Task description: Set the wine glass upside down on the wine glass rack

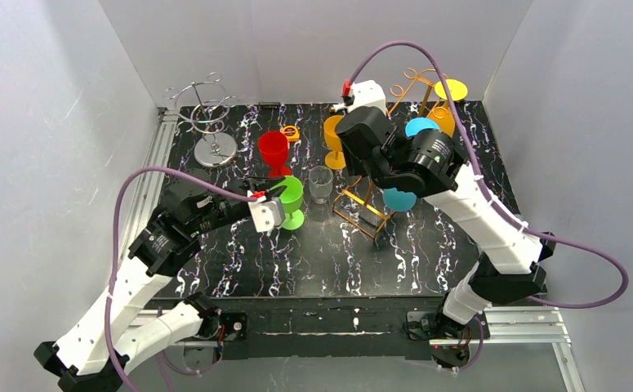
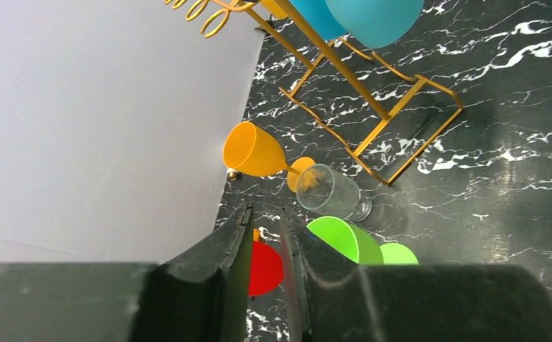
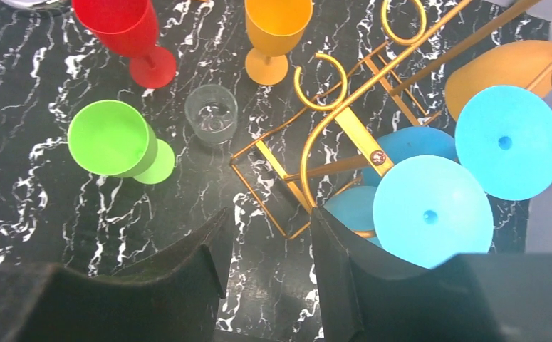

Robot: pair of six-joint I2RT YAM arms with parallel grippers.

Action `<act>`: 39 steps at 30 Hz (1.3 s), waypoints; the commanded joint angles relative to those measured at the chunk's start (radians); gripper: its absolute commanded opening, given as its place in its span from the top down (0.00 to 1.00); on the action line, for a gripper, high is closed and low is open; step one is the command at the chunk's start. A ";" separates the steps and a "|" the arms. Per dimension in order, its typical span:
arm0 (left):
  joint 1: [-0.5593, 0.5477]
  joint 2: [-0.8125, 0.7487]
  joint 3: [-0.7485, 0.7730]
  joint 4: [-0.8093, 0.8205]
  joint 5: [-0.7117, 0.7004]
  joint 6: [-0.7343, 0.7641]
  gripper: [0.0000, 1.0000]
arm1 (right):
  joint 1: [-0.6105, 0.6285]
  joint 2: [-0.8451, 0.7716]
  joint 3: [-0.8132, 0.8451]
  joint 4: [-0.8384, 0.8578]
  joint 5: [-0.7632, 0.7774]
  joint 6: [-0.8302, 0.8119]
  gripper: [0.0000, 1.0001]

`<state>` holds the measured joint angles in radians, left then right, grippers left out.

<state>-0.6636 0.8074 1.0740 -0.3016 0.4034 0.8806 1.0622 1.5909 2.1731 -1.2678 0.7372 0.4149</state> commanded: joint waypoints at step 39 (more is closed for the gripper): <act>0.004 -0.099 -0.036 0.040 0.033 -0.158 0.42 | -0.099 -0.025 -0.015 -0.138 -0.041 -0.220 0.99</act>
<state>-0.6628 0.7250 1.0534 -0.2836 0.4156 0.7788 0.9642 1.5696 2.0857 -1.3613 0.6689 0.1982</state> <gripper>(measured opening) 0.575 0.184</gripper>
